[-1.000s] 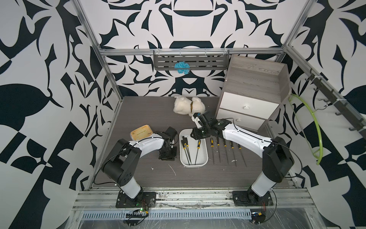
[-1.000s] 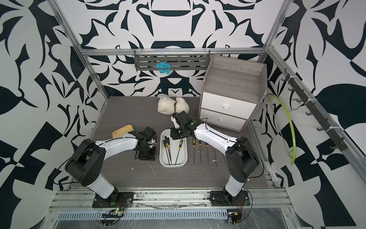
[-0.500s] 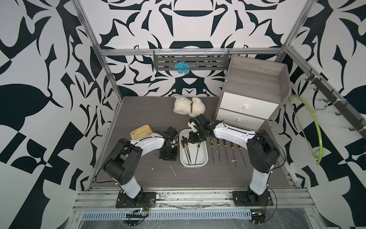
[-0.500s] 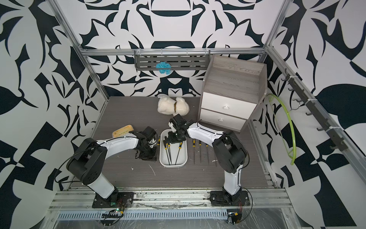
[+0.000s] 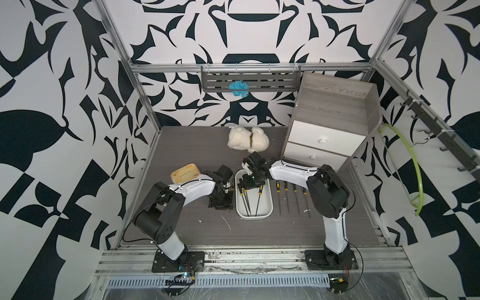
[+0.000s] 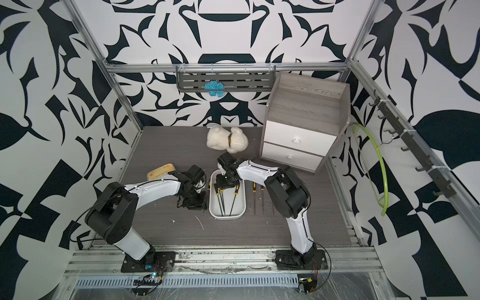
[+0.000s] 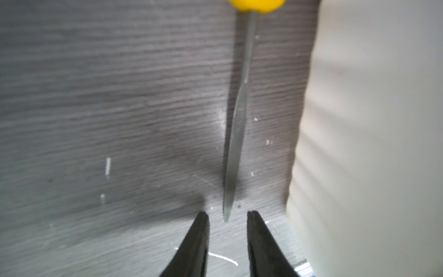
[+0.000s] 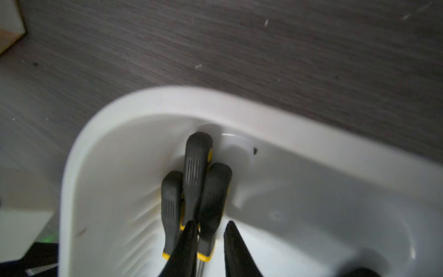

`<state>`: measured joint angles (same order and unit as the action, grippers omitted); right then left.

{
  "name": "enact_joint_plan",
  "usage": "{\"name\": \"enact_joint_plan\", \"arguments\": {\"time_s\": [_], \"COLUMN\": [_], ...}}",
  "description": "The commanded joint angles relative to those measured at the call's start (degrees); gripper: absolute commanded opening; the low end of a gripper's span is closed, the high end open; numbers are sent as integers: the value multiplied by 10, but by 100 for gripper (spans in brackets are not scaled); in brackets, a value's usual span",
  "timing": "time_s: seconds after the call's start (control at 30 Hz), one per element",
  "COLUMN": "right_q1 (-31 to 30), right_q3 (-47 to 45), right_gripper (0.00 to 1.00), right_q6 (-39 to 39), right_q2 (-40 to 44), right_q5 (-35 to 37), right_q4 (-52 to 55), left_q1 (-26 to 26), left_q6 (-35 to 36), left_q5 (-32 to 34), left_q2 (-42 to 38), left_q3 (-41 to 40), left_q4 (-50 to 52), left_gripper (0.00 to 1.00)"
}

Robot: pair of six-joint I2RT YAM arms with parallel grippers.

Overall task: Take the file tool out of the storage box
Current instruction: Place the file tool at the center of the board, then pick up the file tool from the storage box.

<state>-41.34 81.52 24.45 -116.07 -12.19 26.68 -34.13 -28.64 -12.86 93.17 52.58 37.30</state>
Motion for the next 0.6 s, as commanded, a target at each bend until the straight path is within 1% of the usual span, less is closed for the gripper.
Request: {"name": "enact_joint_plan", "arguments": {"time_s": [0.0, 0.17, 0.27, 0.33, 0.37, 0.43, 0.57], "right_q1": [-3, -7, -12, -13, -14, -15, -18], "right_q3": [23, 38, 51, 62, 63, 65, 63], "right_gripper": [25, 24, 24, 24, 25, 27, 28], "right_q6": [-13, -18, -22, -20, -21, -8, -10], "right_q2": [9, -8, -18, -27, -30, -34, -28], "right_q5": [47, 62, 88, 91, 86, 99, 106], "right_q4": [22, 36, 54, 69, 70, 78, 79], "left_q1": [1, 2, 1, 1, 2, 1, 2], "left_q6": [3, -4, -13, -22, -24, -28, -31], "left_q5": [4, 14, 41, 52, 53, 49, 43], "left_q2": [-31, -73, -109, -140, -152, -173, -191], "left_q3": [-5, -9, -11, -12, -11, -3, 20], "left_q4": [10, 19, 32, 33, 33, 35, 45], "left_gripper": [33, 34, 37, 37, 38, 38, 39]}}
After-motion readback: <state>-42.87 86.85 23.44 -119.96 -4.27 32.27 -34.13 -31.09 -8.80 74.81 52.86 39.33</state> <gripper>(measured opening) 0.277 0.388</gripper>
